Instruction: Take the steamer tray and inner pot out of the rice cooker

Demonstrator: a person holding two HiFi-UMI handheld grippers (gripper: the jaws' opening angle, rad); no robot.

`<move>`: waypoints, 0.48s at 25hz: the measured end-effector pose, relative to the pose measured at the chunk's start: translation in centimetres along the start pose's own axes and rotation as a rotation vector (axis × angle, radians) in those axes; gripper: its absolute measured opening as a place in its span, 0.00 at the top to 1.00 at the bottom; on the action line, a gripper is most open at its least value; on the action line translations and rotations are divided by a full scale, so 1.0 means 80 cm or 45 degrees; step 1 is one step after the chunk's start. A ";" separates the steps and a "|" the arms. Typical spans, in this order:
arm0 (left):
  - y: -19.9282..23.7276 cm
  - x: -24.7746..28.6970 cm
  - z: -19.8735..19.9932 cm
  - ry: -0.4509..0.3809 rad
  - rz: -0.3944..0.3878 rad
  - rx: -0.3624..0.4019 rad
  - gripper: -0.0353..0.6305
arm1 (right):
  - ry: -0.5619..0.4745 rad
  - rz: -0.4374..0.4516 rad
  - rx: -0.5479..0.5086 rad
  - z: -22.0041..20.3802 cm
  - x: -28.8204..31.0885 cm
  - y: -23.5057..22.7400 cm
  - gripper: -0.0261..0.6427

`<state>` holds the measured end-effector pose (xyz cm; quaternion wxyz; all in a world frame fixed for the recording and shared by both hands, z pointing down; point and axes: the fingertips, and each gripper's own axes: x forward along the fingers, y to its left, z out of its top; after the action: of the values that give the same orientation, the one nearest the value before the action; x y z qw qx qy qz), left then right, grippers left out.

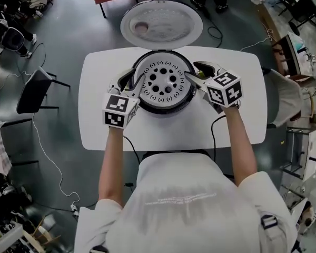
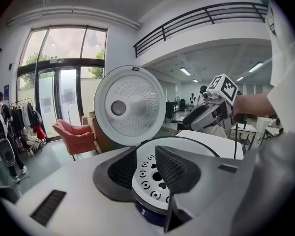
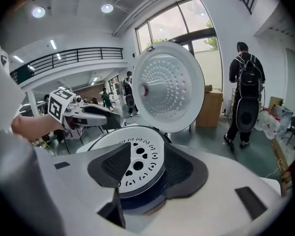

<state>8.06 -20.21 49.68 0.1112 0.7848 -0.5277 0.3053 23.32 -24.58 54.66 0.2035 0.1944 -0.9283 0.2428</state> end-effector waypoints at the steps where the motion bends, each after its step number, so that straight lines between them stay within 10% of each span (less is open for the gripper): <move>1: 0.004 0.004 -0.002 0.001 -0.020 -0.003 0.74 | 0.026 -0.018 0.004 -0.002 0.006 -0.002 0.62; 12: 0.030 0.029 -0.017 -0.007 -0.193 -0.022 0.75 | 0.238 -0.161 0.039 -0.021 0.060 -0.023 0.61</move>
<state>6.02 -22.25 51.80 0.1392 0.8223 -0.4698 0.2895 20.63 -26.42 58.94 0.3011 0.2322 -0.8873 0.2609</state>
